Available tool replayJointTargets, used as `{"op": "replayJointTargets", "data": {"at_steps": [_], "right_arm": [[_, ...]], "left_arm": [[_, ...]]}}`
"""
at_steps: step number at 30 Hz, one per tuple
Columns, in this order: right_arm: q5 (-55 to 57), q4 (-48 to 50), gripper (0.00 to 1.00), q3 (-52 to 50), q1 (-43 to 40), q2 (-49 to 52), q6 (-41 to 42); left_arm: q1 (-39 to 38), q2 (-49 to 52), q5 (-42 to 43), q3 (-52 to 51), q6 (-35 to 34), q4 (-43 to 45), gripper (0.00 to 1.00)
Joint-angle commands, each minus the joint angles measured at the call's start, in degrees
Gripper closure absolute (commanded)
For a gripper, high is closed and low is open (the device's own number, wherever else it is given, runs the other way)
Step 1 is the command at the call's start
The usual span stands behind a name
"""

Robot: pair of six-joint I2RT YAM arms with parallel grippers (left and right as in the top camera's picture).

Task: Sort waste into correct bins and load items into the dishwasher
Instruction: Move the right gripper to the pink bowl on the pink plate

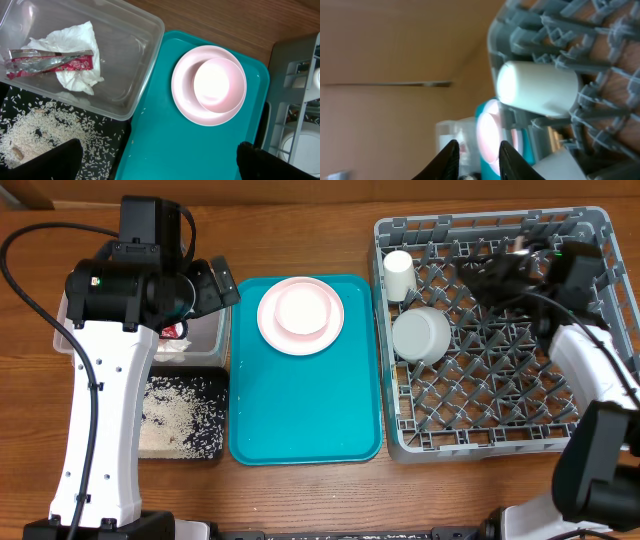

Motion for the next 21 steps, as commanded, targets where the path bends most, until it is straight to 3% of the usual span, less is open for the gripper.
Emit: {"op": "replayJointTargets", "data": {"at_steps": [1, 6, 11, 21], "right_arm": [[18.1, -8.41, 0.71, 6.62, 6.54, -2.89, -17.46], [38.73, -21.55, 0.68, 15.78, 21.2, -2.86, -32.52], [52.61, -21.31, 0.68, 16.24, 34.12, -1.86, -35.3], [50.86, -16.55, 0.67, 15.98, 45.59, 7.58, -34.82]], "left_arm": [[0.26, 0.22, 0.02, 0.35, 1.09, 0.04, 0.0], [0.26, 0.22, 0.02, 0.35, 1.09, 0.04, 0.0], [0.26, 0.22, 0.02, 0.35, 1.09, 0.04, 0.0], [0.26, 0.22, 0.02, 0.35, 1.09, 0.04, 0.0]]}}
